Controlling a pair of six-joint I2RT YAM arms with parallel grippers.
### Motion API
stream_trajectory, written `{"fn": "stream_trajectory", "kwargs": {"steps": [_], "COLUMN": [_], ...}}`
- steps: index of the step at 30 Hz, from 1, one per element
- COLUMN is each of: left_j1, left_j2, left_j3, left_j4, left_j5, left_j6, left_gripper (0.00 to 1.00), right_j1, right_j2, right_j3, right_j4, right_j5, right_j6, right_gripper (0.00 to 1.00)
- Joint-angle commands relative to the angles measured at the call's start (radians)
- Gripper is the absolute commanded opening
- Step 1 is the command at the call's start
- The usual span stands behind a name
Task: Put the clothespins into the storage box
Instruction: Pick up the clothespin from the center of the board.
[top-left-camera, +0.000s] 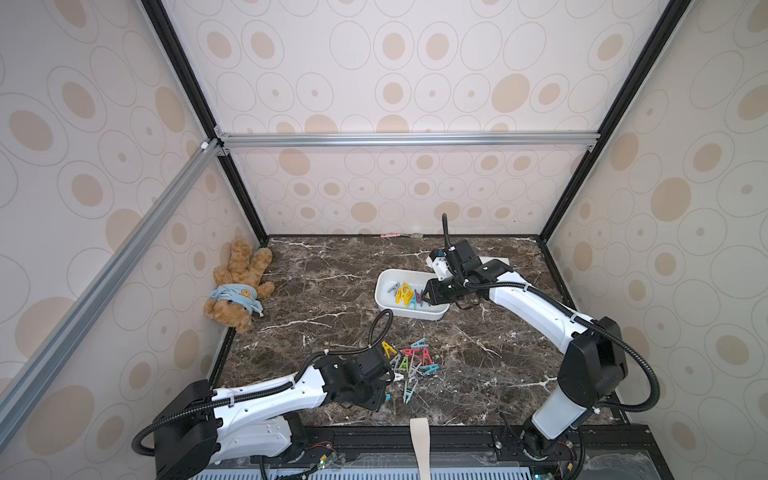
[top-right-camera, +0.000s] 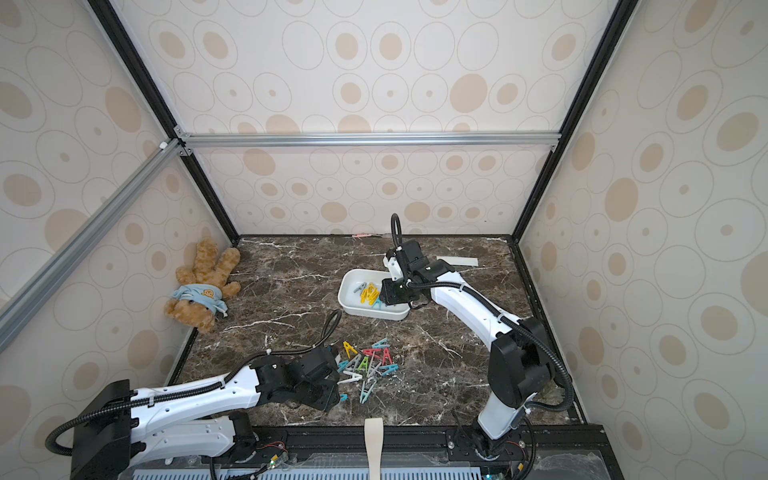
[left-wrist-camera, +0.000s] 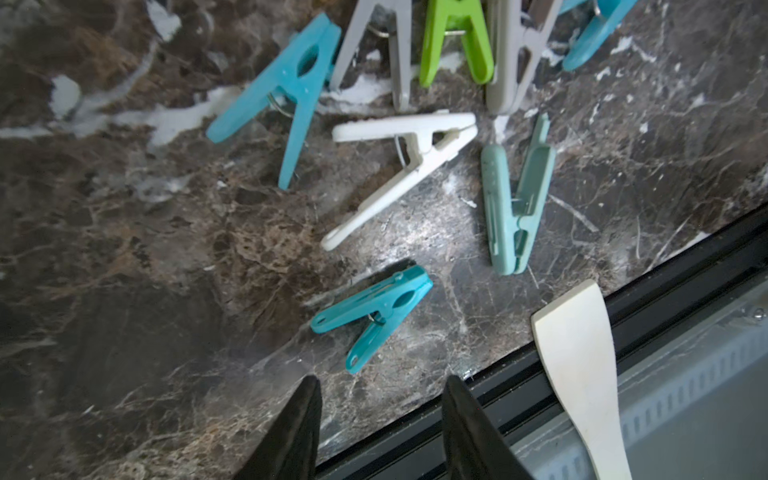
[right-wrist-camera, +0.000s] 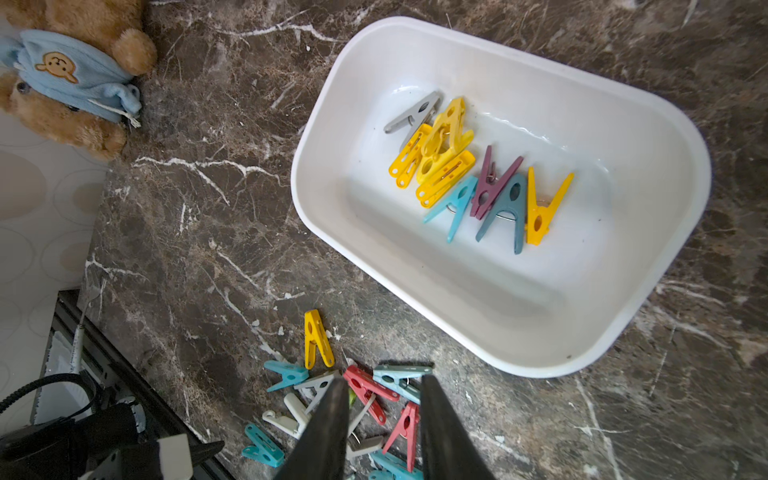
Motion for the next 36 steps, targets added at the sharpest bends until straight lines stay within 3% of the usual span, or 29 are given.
{"fn": "stream_trajectory", "kwargs": {"steps": [1, 20, 36], "left_j1": [-0.027, -0.043, -0.044], "left_j2": [0.033, 0.214, 0.226], "left_j3": [-0.007, -0.001, 0.011], "left_j4": [0.014, 0.125, 0.098], "left_j5": [-0.058, -0.042, -0.017], "left_j6": [-0.063, -0.027, -0.036], "left_gripper": [0.48, 0.39, 0.06], "right_j1": [0.015, 0.016, 0.016], "right_j2": [-0.019, -0.04, -0.07], "right_j3": [0.004, -0.021, -0.045], "right_j4": [0.019, 0.041, 0.052], "right_j5": [-0.018, -0.012, -0.018], "right_j6": [0.012, 0.009, 0.015], "right_gripper": [0.32, 0.32, 0.3]}}
